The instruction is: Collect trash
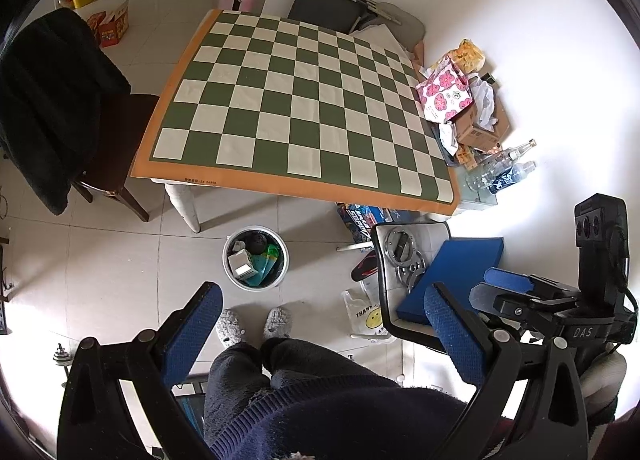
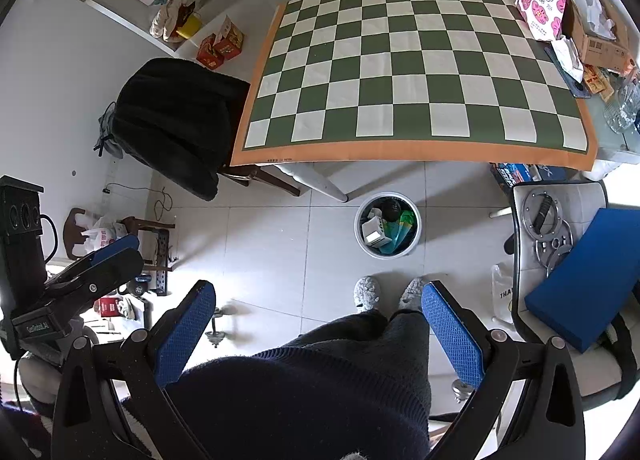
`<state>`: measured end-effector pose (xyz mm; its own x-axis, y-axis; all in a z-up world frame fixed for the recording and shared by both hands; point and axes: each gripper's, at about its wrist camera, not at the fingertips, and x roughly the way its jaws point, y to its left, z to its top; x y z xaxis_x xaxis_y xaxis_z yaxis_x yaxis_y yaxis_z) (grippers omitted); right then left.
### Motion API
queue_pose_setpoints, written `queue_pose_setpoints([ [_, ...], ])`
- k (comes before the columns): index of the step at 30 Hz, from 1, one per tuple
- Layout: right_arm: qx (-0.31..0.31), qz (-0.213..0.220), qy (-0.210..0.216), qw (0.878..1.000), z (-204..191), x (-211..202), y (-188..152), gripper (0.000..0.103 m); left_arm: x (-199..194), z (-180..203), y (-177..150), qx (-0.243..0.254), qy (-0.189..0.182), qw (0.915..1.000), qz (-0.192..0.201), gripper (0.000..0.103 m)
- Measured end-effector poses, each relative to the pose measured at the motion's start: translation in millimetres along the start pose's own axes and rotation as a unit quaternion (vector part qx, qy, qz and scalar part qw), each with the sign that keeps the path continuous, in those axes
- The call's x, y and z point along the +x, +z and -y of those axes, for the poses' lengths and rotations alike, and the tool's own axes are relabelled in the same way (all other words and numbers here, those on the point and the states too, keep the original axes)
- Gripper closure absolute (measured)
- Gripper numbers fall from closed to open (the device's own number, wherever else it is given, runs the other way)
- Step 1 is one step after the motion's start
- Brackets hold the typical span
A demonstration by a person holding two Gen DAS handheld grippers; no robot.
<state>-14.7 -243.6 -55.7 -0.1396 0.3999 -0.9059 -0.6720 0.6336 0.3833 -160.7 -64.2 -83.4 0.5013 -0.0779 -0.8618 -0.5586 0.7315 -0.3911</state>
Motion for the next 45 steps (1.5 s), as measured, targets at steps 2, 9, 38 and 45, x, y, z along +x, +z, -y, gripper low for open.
queue_pose_setpoints([
  [2, 0.001, -0.001, 0.000, 1.000, 1, 0, 0, 0.000, -2, -2, 1, -0.001, -0.003, 1.0000, 0.000, 0.000],
  [9, 0.002, 0.000, 0.003, 1.000, -4, 0, -1, 0.000, -3, -1, 2, 0.000, -0.009, 1.0000, 0.000, 0.000],
  [38, 0.011, 0.008, 0.010, 1.000, -13, -5, 8, 0.000, -3, 3, -1, 0.000, -0.017, 0.9999, -0.001, 0.000],
  [45, 0.016, 0.009, 0.016, 1.000, -14, -6, 6, 0.000, -4, 4, -1, 0.000, -0.017, 0.9998, -0.001, 0.000],
])
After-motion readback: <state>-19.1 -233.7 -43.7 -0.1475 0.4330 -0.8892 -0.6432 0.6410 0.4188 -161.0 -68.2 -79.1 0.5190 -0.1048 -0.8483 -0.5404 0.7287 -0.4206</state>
